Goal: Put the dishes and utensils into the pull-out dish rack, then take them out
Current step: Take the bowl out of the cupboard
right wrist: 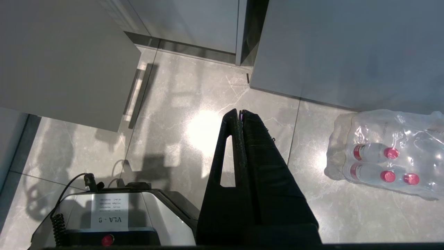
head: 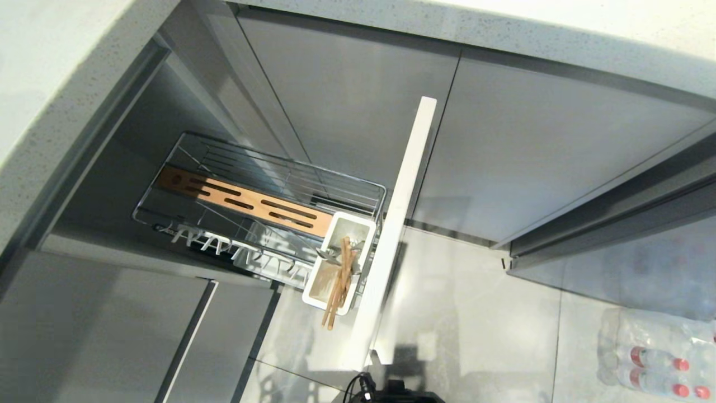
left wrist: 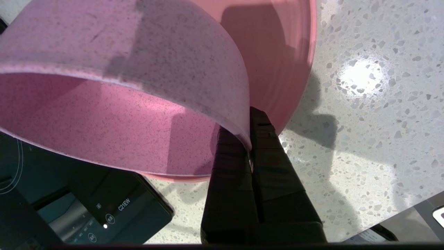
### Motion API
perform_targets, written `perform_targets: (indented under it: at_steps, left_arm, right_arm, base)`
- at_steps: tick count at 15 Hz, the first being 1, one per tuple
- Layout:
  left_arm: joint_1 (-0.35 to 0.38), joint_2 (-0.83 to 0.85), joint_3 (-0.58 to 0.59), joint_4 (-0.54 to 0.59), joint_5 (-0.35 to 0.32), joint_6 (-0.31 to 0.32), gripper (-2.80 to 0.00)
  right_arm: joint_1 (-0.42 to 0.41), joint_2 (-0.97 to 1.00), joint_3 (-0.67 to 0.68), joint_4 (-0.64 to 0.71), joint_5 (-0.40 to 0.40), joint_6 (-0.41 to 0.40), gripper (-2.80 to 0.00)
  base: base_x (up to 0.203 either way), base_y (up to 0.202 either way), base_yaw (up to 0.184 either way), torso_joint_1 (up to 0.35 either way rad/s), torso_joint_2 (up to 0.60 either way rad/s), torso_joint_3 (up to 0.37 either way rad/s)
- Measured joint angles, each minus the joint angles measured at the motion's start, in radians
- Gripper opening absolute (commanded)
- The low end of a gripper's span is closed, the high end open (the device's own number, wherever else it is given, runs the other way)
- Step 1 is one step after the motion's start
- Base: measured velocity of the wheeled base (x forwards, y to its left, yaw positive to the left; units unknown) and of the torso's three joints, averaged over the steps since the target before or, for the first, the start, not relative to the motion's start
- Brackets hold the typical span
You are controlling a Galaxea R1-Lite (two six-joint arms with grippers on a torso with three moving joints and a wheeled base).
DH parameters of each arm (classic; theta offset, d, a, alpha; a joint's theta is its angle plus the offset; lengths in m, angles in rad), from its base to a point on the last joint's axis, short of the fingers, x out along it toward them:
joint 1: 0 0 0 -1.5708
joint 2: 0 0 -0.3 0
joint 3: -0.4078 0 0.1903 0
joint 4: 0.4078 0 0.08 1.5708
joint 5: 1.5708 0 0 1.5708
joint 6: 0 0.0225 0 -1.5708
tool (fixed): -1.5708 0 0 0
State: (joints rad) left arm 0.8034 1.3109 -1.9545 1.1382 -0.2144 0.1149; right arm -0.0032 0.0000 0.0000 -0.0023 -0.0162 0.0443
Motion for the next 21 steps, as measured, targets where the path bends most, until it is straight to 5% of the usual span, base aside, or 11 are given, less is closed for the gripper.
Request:
perform_targets:
  at_steps: [12, 13, 21]
  left_arm:
    - [0.005, 0.004, 0.002, 0.018, 0.007, -0.007, -2.8]
    - [0.005, 0.003, 0.002, 0.019, 0.008, -0.008, 0.0]
    - [0.009, -0.007, 0.002, 0.008, 0.01, -0.014, 0.0]
  right_arm:
    - [0.0, 0.0, 0.0, 0.0, 0.0, 0.0, -2.8]
    - [0.0, 0.0, 0.0, 0.0, 0.0, 0.0, -2.8]
    - [0.0, 0.0, 0.0, 0.0, 0.0, 0.0, -2.8]
  base:
    - [0.0, 0.0, 0.0, 0.0, 0.0, 0.0]
    - [0.0, 0.0, 0.0, 0.0, 0.0, 0.0]
    - [0.0, 0.0, 0.0, 0.0, 0.0, 0.0]
